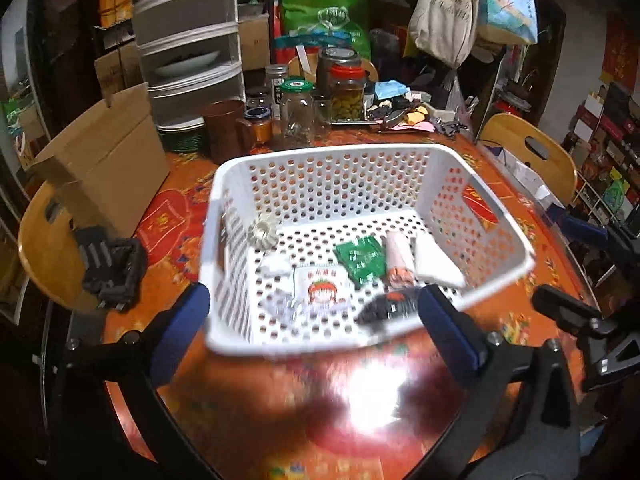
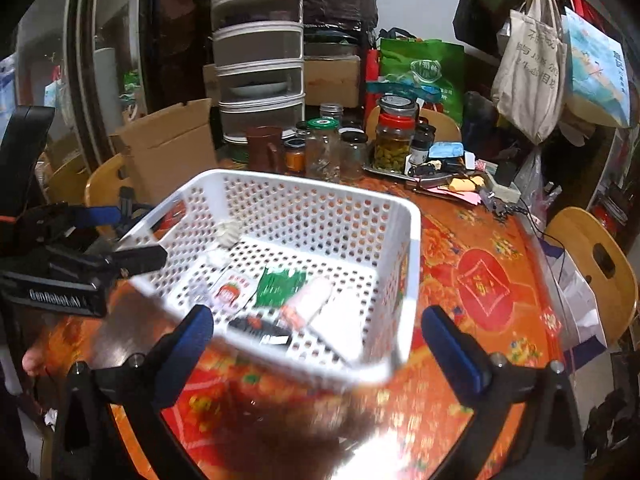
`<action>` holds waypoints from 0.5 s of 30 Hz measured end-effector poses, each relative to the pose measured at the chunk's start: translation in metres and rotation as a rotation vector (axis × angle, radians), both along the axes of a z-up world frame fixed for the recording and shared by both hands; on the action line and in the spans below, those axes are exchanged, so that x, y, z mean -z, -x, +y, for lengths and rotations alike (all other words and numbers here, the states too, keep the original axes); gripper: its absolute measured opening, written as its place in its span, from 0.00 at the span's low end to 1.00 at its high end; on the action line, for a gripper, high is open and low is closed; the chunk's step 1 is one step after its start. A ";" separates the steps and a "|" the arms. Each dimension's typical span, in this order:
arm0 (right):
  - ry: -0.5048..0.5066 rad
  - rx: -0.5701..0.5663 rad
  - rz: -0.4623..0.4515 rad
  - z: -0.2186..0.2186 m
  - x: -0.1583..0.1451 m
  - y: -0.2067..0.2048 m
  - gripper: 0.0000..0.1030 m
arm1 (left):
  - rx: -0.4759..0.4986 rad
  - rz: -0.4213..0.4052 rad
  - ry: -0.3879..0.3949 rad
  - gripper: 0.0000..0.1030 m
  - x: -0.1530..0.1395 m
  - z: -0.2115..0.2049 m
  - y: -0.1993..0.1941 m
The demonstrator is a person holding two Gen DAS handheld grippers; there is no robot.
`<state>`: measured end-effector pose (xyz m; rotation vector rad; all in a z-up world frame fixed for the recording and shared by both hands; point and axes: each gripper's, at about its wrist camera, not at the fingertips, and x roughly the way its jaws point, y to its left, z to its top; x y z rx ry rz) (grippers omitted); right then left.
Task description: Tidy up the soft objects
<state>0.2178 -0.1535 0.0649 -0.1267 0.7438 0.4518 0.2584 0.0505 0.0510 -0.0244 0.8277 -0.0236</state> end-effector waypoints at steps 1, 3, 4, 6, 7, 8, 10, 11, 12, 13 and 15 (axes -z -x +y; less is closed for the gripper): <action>-0.026 -0.020 -0.012 -0.005 -0.003 0.013 1.00 | 0.001 -0.011 0.000 1.00 -0.003 0.001 0.014; -0.029 -0.015 -0.030 -0.011 -0.006 0.035 1.00 | -0.006 -0.022 0.003 1.00 -0.008 0.005 0.037; -0.019 0.008 -0.039 -0.015 -0.007 0.047 1.00 | -0.013 -0.028 0.008 1.00 -0.010 0.007 0.050; -0.021 0.019 -0.054 -0.020 -0.010 0.068 1.00 | -0.024 -0.054 -0.003 1.00 -0.015 0.008 0.078; -0.030 0.020 -0.069 -0.023 -0.011 0.080 1.00 | -0.035 -0.062 -0.013 1.00 -0.016 0.011 0.088; -0.036 0.031 -0.089 -0.026 -0.013 0.093 1.00 | -0.051 -0.080 -0.020 1.00 -0.017 0.012 0.103; -0.048 0.042 -0.104 -0.029 -0.015 0.114 1.00 | -0.054 -0.108 -0.015 1.00 -0.021 0.013 0.129; -0.059 0.039 -0.109 -0.031 -0.017 0.125 1.00 | -0.062 -0.118 -0.010 1.00 -0.022 0.014 0.143; -0.069 0.037 -0.116 -0.032 -0.018 0.134 1.00 | -0.066 -0.124 -0.008 1.00 -0.023 0.014 0.153; -0.078 0.038 -0.124 -0.032 -0.020 0.144 1.00 | -0.076 -0.140 -0.007 1.00 -0.024 0.015 0.166; -0.078 0.046 -0.135 -0.032 -0.021 0.160 1.00 | -0.088 -0.167 -0.015 1.00 -0.024 0.012 0.193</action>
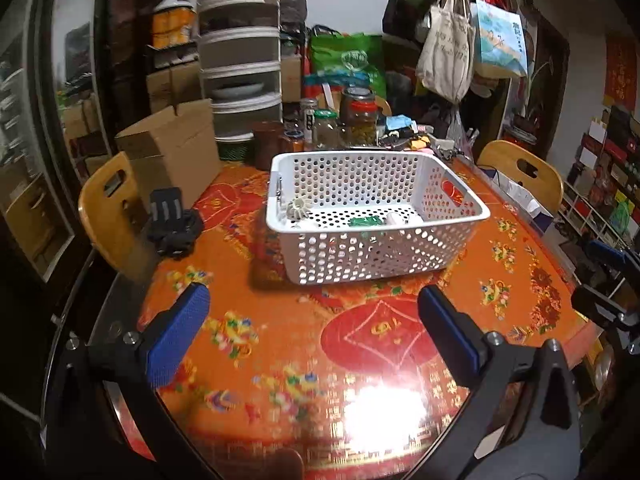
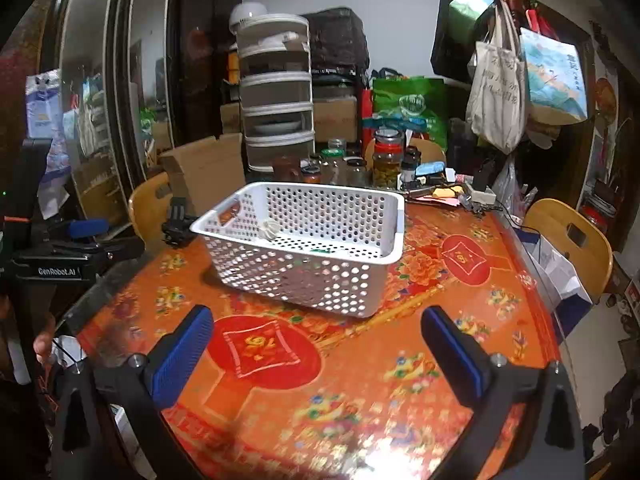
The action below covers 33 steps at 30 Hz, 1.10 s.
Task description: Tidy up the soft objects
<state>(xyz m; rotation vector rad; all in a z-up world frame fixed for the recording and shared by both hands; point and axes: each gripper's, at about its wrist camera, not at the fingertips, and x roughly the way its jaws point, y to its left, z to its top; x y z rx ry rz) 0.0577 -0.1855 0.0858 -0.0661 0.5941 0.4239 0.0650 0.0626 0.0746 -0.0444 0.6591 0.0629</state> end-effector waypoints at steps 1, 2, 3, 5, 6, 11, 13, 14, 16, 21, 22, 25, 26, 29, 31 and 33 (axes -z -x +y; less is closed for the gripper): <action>0.008 0.009 -0.002 0.001 0.000 0.010 1.00 | 0.002 -0.011 0.003 1.00 0.000 -0.001 0.010; 0.011 0.020 0.000 0.002 0.002 0.018 1.00 | 0.006 -0.028 0.016 1.00 0.001 -0.004 0.025; 0.010 0.030 0.004 0.003 0.004 0.024 1.00 | 0.010 -0.043 0.020 1.00 0.002 -0.008 0.039; -0.012 0.030 0.020 0.005 0.009 0.038 1.00 | 0.026 -0.061 0.021 1.00 0.002 -0.016 0.059; -0.027 0.017 0.022 0.005 0.011 0.046 1.00 | 0.041 -0.074 0.014 1.00 0.002 -0.023 0.074; -0.032 0.059 -0.041 0.011 0.005 0.078 1.00 | 0.058 -0.121 -0.030 1.00 -0.007 -0.049 0.108; 0.001 0.061 -0.045 0.016 0.001 0.083 1.00 | 0.072 -0.119 -0.024 1.00 -0.010 -0.056 0.110; 0.010 0.061 -0.036 0.017 0.000 0.082 1.00 | 0.073 -0.118 -0.026 1.00 -0.010 -0.058 0.110; 0.020 0.045 -0.005 0.017 -0.001 0.077 1.00 | 0.058 -0.114 -0.036 1.00 -0.011 -0.062 0.104; 0.033 0.095 -0.019 0.011 0.000 0.056 1.00 | 0.026 -0.097 -0.045 1.00 -0.008 -0.060 0.083; 0.029 0.098 -0.013 0.009 0.001 0.052 1.00 | 0.023 -0.093 -0.039 1.00 -0.007 -0.058 0.079; 0.015 0.095 0.007 0.007 0.006 0.045 1.00 | 0.001 -0.083 -0.034 1.00 -0.002 -0.050 0.071; 0.009 0.089 0.010 0.006 0.007 0.045 1.00 | -0.004 -0.078 -0.033 1.00 0.000 -0.048 0.069; 0.004 0.082 0.012 0.006 0.009 0.045 1.00 | -0.010 -0.069 -0.025 1.00 0.003 -0.042 0.062; 0.006 0.080 0.009 0.008 0.009 0.046 1.00 | -0.011 -0.067 -0.026 1.00 0.004 -0.041 0.060; 0.010 0.077 0.010 0.009 0.010 0.046 1.00 | -0.011 -0.069 -0.019 1.00 0.005 -0.040 0.060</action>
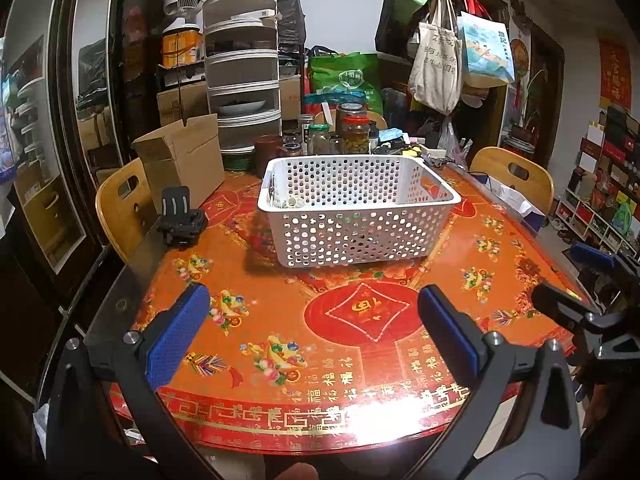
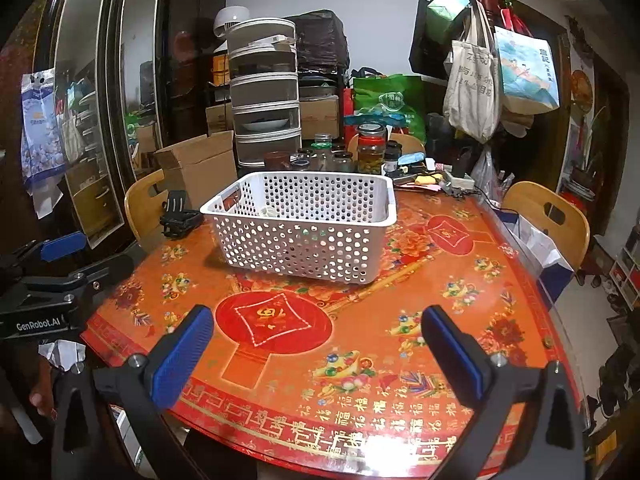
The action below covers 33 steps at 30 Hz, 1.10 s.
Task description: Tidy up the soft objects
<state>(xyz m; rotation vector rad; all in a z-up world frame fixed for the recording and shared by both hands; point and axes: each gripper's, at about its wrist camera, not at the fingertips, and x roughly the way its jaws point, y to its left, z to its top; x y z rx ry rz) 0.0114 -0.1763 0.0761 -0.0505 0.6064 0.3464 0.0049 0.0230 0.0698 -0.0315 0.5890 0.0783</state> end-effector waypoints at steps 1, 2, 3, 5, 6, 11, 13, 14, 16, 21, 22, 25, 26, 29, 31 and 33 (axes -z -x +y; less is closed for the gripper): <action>0.001 -0.001 -0.001 0.000 0.000 0.000 1.00 | 0.000 0.001 0.001 1.00 0.000 0.000 0.000; 0.001 -0.001 -0.002 0.000 0.000 0.001 1.00 | 0.002 0.000 0.001 1.00 0.000 0.000 0.000; 0.000 -0.002 -0.004 0.000 -0.001 0.001 1.00 | 0.002 0.001 0.001 1.00 0.002 0.000 -0.001; -0.001 -0.003 -0.005 0.000 -0.001 0.003 1.00 | 0.004 0.002 0.001 1.00 0.001 0.000 -0.001; -0.002 -0.005 -0.006 0.000 -0.001 0.003 1.00 | 0.006 0.004 0.000 1.00 0.003 0.000 -0.002; 0.003 -0.004 -0.012 0.001 -0.002 0.004 1.00 | 0.011 0.007 -0.002 1.00 0.004 -0.002 -0.001; 0.003 -0.003 -0.010 0.001 -0.002 0.004 1.00 | 0.010 0.006 0.000 1.00 0.004 -0.003 0.000; 0.002 -0.004 -0.010 0.001 -0.002 0.004 1.00 | 0.009 0.006 0.000 1.00 0.003 -0.003 0.000; 0.002 -0.003 -0.009 0.001 -0.002 0.004 1.00 | 0.010 0.004 0.003 1.00 0.004 -0.003 0.000; 0.000 -0.006 -0.007 0.002 -0.003 0.005 1.00 | 0.011 0.005 0.003 1.00 0.004 -0.002 0.001; 0.000 -0.006 -0.007 0.002 -0.003 0.005 1.00 | 0.011 0.006 0.004 1.00 0.004 -0.003 0.002; 0.002 -0.005 -0.009 0.002 -0.003 0.005 1.00 | 0.011 0.007 0.003 1.00 0.005 -0.003 0.003; 0.003 -0.005 -0.009 0.002 -0.003 0.005 1.00 | 0.011 0.008 0.002 1.00 0.005 -0.004 0.003; 0.001 -0.003 -0.007 0.000 -0.003 0.004 1.00 | 0.014 0.011 0.004 1.00 0.006 -0.005 0.002; -0.002 -0.001 -0.005 -0.001 -0.003 0.003 1.00 | 0.015 0.012 0.002 1.00 0.007 -0.006 0.002; -0.004 -0.001 -0.005 -0.001 -0.003 0.003 1.00 | 0.016 0.014 0.003 1.00 0.008 -0.007 0.002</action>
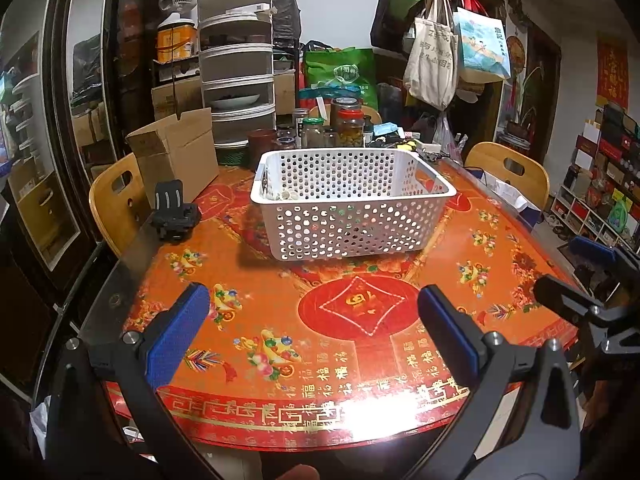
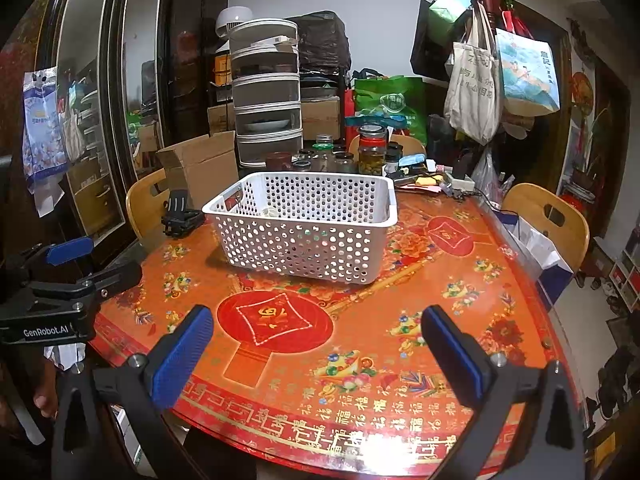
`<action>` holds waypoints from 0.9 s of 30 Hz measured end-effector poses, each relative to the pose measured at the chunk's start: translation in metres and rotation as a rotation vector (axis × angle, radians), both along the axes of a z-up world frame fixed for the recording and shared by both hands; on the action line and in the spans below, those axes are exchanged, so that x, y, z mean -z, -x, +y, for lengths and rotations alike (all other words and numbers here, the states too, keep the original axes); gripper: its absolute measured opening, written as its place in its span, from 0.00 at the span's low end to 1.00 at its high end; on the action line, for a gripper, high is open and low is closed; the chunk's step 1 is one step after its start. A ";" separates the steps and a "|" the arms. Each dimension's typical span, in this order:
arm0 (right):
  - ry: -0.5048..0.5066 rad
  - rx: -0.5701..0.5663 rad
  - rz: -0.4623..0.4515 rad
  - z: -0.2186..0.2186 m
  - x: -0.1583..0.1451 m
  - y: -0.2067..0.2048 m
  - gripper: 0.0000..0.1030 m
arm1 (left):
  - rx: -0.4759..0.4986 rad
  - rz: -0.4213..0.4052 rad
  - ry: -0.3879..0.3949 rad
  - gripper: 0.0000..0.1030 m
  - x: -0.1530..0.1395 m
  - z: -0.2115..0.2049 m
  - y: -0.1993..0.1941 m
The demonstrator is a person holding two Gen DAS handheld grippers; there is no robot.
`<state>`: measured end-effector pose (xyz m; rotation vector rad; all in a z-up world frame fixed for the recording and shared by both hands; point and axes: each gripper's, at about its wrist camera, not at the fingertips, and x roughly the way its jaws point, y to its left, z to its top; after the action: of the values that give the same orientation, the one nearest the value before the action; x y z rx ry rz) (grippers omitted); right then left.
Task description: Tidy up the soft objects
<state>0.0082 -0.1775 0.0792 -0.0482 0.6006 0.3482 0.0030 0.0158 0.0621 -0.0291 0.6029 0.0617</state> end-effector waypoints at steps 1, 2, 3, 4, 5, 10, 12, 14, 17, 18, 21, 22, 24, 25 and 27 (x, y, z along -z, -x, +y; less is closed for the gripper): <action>0.001 0.000 0.000 0.000 0.000 0.000 1.00 | 0.000 -0.001 0.001 1.00 0.000 0.000 0.000; 0.001 -0.001 0.000 0.000 0.000 0.000 1.00 | 0.000 0.000 0.001 1.00 0.000 0.000 0.000; 0.002 -0.002 0.001 0.000 0.000 0.000 1.00 | 0.001 0.001 0.001 1.00 0.000 -0.001 0.000; 0.005 -0.002 0.000 0.000 0.000 0.000 1.00 | 0.000 0.000 0.001 1.00 0.000 -0.001 0.000; 0.006 -0.002 0.000 -0.001 0.000 -0.001 1.00 | 0.000 0.000 0.001 1.00 0.000 -0.001 0.000; 0.001 -0.004 0.003 0.000 0.000 -0.001 1.00 | 0.000 0.001 0.001 1.00 0.000 -0.002 0.000; -0.005 -0.006 0.007 0.000 0.001 -0.001 1.00 | 0.001 0.002 0.002 1.00 0.001 -0.002 -0.001; -0.001 -0.003 0.006 0.000 0.001 -0.001 1.00 | 0.002 0.003 -0.001 1.00 0.001 -0.003 -0.001; 0.000 -0.004 0.004 0.001 0.001 -0.001 1.00 | 0.002 0.003 0.001 1.00 0.001 -0.003 -0.001; 0.000 -0.005 0.004 0.001 0.001 0.000 1.00 | 0.005 0.001 0.001 1.00 0.001 -0.003 -0.001; 0.002 -0.005 0.001 0.002 0.001 0.000 1.00 | 0.008 0.000 -0.001 1.00 0.003 -0.004 -0.001; 0.000 -0.007 0.003 0.002 0.001 0.000 1.00 | 0.007 -0.002 -0.001 1.00 0.003 -0.004 -0.001; -0.002 -0.009 0.004 0.002 0.001 0.000 1.00 | 0.008 -0.004 -0.001 1.00 0.004 -0.004 -0.001; -0.001 -0.009 0.004 0.002 0.001 0.000 1.00 | 0.010 -0.005 -0.001 1.00 0.004 -0.004 -0.001; 0.002 -0.010 0.004 0.002 0.002 0.000 1.00 | 0.012 -0.004 -0.005 1.00 0.005 -0.005 0.000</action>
<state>0.0079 -0.1751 0.0773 -0.0524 0.6045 0.3571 0.0035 0.0111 0.0569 -0.0206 0.5988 0.0512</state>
